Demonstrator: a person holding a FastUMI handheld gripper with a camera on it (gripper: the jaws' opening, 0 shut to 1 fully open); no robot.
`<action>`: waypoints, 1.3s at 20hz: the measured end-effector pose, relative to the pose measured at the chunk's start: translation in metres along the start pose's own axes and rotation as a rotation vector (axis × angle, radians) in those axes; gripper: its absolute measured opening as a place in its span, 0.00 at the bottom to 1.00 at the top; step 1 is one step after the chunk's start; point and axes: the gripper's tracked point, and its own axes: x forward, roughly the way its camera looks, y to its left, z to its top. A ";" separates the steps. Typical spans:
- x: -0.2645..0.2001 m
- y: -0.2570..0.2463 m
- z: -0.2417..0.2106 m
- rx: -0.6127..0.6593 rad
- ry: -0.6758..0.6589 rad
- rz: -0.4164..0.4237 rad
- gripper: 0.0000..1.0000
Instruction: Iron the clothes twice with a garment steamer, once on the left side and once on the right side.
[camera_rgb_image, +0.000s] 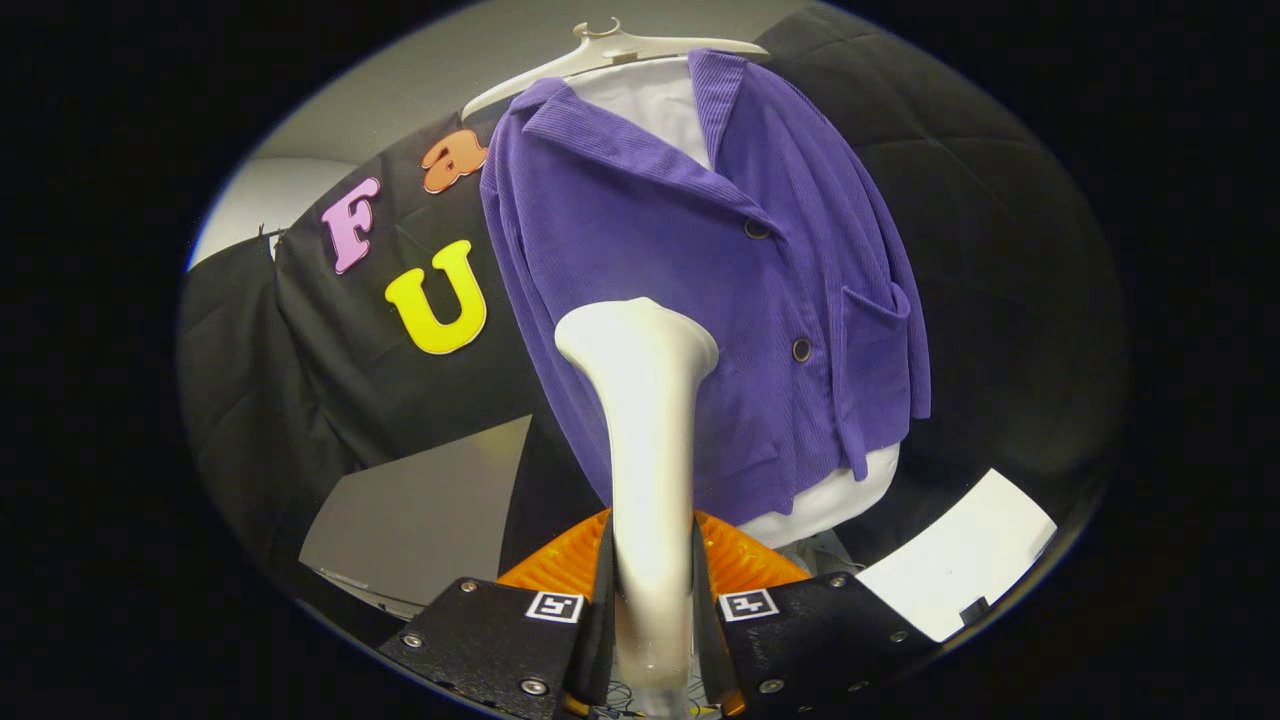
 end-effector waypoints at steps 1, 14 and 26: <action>0.002 -0.003 -0.007 0.000 0.013 -0.005 0.35; 0.027 -0.036 -0.099 0.022 0.153 -0.067 0.35; 0.001 -0.049 -0.173 0.031 0.222 -0.070 0.35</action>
